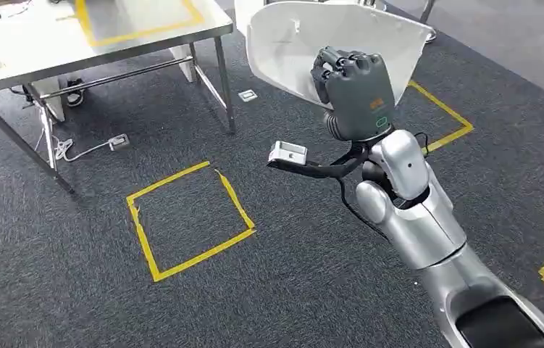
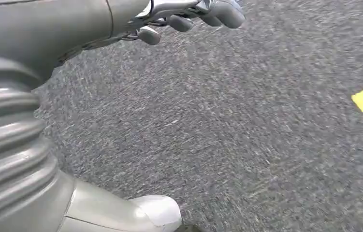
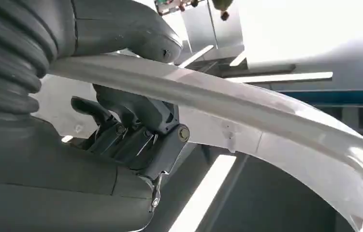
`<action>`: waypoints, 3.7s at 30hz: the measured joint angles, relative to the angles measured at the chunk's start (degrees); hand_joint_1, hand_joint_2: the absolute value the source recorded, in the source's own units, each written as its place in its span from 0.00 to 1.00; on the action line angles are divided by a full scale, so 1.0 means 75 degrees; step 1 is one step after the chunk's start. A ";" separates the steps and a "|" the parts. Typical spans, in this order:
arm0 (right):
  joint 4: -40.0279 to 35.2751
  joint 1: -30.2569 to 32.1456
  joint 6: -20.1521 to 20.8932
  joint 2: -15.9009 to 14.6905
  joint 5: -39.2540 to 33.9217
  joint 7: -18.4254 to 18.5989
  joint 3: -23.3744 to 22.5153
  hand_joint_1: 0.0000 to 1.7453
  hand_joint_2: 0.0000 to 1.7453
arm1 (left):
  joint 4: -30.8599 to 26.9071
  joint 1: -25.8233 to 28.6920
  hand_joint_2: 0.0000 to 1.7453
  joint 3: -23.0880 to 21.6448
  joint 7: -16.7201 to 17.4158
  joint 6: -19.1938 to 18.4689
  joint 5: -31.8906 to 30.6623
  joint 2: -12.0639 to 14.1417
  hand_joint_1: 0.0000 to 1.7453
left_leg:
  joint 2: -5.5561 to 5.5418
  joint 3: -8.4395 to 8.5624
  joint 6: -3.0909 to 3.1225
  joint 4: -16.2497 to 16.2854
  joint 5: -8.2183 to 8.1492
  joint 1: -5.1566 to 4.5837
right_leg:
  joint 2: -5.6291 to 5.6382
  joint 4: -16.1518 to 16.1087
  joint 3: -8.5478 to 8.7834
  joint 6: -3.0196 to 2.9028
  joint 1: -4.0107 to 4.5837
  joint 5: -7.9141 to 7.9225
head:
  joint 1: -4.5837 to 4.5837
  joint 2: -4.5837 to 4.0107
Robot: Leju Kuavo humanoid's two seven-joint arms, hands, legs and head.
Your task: Take the parts from the cabinet and place them on the table.
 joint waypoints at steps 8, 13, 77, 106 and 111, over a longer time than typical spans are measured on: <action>0.0020 0.0052 0.0006 0.0003 -0.0015 0.0076 0.0012 1.00 1.00 | 0.0000 -0.0007 1.00 0.0000 0.0000 -0.0067 0.0000 -0.0006 0.00 | -0.0684 -0.0091 0.0238 -0.0029 0.0119 0.0064 | 0.0834 0.2440 -0.1116 0.0232 -0.0101 -0.1175 | 0.0079 0.0000; 0.0020 0.0036 0.0006 0.0003 -0.0038 0.0111 0.0009 1.00 1.00 | 0.0000 0.0011 1.00 0.0000 0.0000 -0.0093 0.0018 -0.0006 0.00 | -0.1008 -0.0115 0.0163 -0.0003 0.0173 0.0066 | 0.0995 0.0096 -0.0062 0.0077 -0.0108 -0.0034 | 0.0105 0.0000; 0.0154 0.0074 0.0012 0.0003 0.0020 0.0166 0.0003 1.00 1.00 | 0.0000 0.0090 1.00 0.0015 -0.0125 -0.0277 0.0023 0.0003 0.00 | -0.0576 0.0534 -0.0046 0.0034 -0.0377 -0.0019 | 0.0840 0.0026 -0.0502 -0.0049 -0.0054 0.0357 | 0.0111 0.0000; 0.0123 0.0115 0.0026 -0.0073 0.0105 0.0239 -0.0012 1.00 1.00 | 0.0003 0.0032 1.00 0.0017 -0.0055 -0.0306 -0.0061 -0.0021 0.00 | -0.0546 0.0658 0.0157 -0.0071 -0.0701 -0.0072 | 0.0915 0.0077 -0.0781 -0.0147 0.0105 0.0446 | 0.0113 0.0000; 0.0102 0.0049 0.0020 -0.0067 0.0105 0.0242 -0.0015 1.00 1.00 | 0.0006 0.0030 1.00 0.0017 -0.0090 -0.0303 -0.0050 -0.0038 0.00 | -0.0489 0.0168 -0.0055 0.1256 -0.0565 -0.0084 | 0.0893 -0.0124 -0.0211 -0.0330 -0.0029 0.0365 | 0.0014 0.0000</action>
